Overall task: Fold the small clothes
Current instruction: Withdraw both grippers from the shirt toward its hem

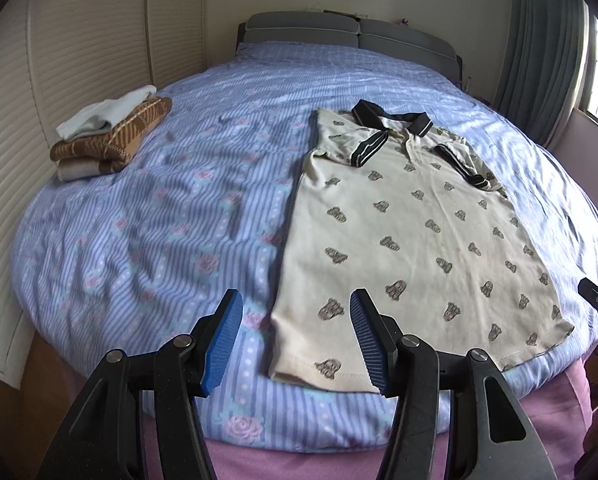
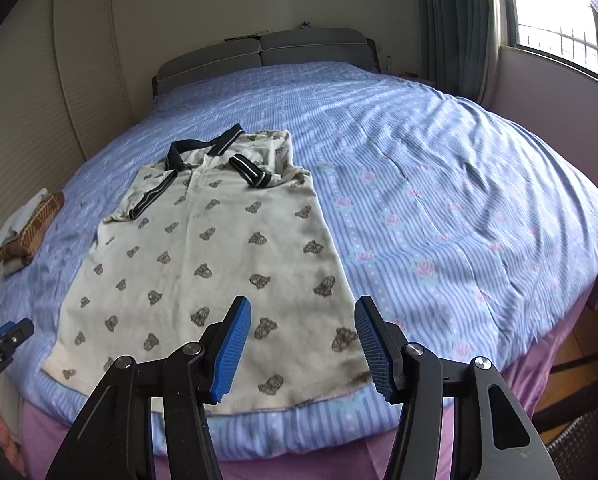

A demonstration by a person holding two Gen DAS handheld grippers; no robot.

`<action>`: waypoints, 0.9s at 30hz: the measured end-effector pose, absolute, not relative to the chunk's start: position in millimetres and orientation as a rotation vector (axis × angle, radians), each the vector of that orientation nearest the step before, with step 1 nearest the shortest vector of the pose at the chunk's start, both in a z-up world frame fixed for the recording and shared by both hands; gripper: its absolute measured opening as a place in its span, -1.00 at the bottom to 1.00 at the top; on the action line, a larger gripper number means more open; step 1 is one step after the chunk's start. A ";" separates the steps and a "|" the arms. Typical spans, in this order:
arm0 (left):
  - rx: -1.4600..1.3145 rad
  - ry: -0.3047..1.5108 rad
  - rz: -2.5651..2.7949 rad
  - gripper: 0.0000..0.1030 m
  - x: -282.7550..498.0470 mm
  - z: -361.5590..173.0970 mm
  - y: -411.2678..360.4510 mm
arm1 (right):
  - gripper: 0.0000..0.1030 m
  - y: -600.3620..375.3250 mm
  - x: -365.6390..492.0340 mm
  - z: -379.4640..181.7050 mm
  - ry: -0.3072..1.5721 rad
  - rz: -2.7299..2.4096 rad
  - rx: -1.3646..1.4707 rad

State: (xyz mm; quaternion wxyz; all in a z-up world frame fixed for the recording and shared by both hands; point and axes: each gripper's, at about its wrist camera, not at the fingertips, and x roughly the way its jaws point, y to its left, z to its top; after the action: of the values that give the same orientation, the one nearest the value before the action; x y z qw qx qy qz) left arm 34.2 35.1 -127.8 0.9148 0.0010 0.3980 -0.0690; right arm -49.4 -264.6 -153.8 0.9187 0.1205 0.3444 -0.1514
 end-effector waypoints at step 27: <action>-0.067 0.969 -0.147 -0.09 43.0 -179.3 39.7 | 0.07 -292.9 -55.7 -200.0 0.821 -0.389 0.317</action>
State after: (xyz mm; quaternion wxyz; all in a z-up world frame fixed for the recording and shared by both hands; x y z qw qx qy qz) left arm 43.0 39.7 -179.3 0.8817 -0.0320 0.4654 -0.0704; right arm -55.7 -292.9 -200.0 0.8865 0.1526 0.3947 -0.1873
